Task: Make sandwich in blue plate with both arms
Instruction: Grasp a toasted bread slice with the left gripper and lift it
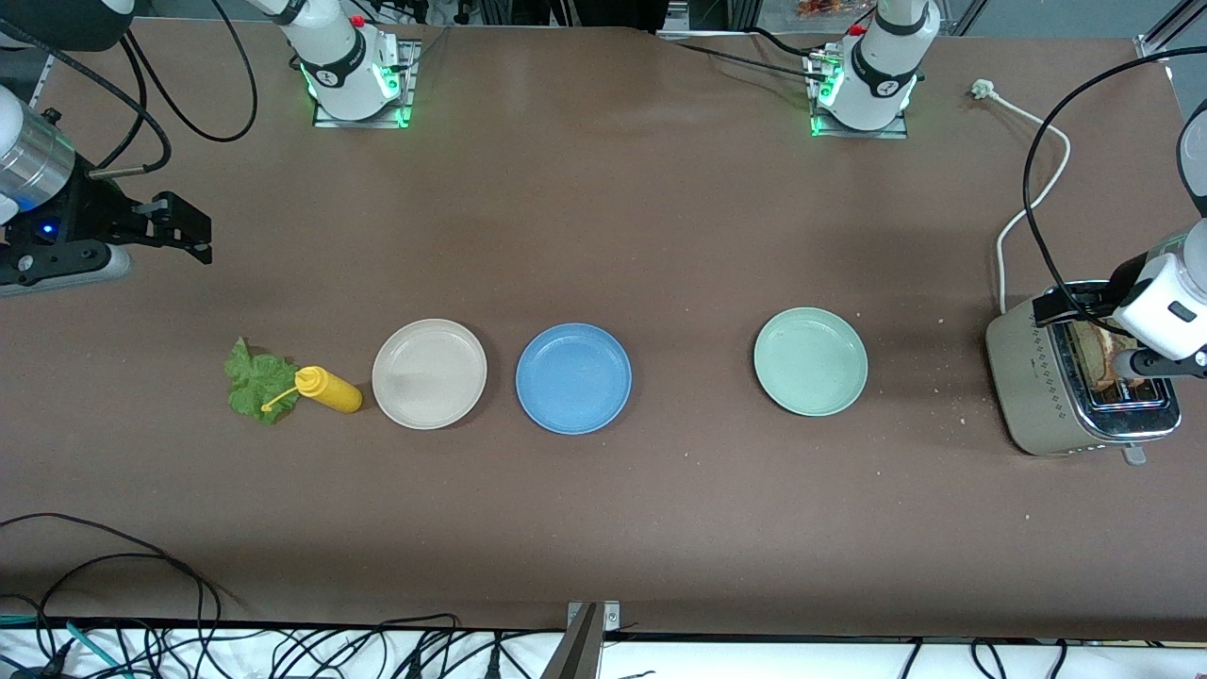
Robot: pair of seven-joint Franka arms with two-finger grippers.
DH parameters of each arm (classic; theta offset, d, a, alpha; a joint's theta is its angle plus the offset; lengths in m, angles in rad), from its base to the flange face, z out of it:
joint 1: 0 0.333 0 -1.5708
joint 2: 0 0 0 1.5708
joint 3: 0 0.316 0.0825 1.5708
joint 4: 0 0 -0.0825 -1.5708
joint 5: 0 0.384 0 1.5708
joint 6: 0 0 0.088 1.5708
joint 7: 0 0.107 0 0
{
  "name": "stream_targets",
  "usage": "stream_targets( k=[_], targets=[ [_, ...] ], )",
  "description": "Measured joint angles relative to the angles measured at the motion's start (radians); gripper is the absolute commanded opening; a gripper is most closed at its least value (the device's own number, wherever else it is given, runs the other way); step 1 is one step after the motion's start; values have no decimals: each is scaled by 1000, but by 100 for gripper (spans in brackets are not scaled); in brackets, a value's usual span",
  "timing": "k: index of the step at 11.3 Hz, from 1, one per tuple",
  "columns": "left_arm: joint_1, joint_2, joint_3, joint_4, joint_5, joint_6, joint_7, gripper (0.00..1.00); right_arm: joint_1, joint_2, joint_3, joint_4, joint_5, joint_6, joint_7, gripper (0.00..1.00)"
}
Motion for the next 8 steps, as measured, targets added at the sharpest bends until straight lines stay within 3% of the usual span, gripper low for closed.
stream_targets(
  k=[3,6,8],
  targets=[
    [3,5,3,-5,6,16,17,100,0,0,0,0,0,0,0,100],
    [147,134,3,-16,10,143,152,100,0,0,-1,0,0,0,0,100],
    [159,161,-3,-8,10,151,161,100,0,0,0,0,0,0,0,100]
  ],
)
